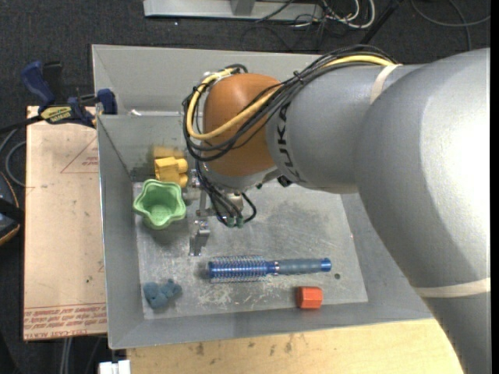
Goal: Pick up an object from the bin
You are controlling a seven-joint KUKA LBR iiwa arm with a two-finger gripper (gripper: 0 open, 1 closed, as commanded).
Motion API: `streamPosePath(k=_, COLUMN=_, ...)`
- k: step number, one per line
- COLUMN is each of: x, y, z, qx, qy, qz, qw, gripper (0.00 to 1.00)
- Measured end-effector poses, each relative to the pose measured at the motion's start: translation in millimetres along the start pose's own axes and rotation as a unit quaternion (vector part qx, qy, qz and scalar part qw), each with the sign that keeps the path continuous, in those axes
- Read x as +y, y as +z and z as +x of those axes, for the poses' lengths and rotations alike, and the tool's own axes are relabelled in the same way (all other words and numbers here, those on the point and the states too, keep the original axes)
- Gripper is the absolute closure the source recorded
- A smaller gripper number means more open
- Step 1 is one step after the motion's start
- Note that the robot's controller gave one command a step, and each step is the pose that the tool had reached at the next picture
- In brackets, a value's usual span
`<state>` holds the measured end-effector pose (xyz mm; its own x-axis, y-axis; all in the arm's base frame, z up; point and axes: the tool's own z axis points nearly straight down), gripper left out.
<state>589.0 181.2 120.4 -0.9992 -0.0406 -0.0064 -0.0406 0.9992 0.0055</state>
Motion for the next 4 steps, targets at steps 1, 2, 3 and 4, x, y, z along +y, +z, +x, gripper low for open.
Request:
streamPosePath(k=1, x=32, y=25, z=-37.9, qx=0.0017, qy=-0.099, qz=0.002, qw=0.9951, gripper=0.0)
streamPosePath(k=2, x=29, y=24, z=-38.8, qx=0.0012, qy=-0.098, qz=0.003, qw=0.9952, gripper=1.0)
streamPosePath(k=3, x=30, y=-84, z=-30.3, qx=-0.0025, qy=-0.091, qz=0.001, qw=0.9958, gripper=1.0)
streamPosePath(k=4, x=58, y=5, z=34.1, qx=0.0088, qy=-0.063, qz=0.002, qw=0.998, gripper=1.0)
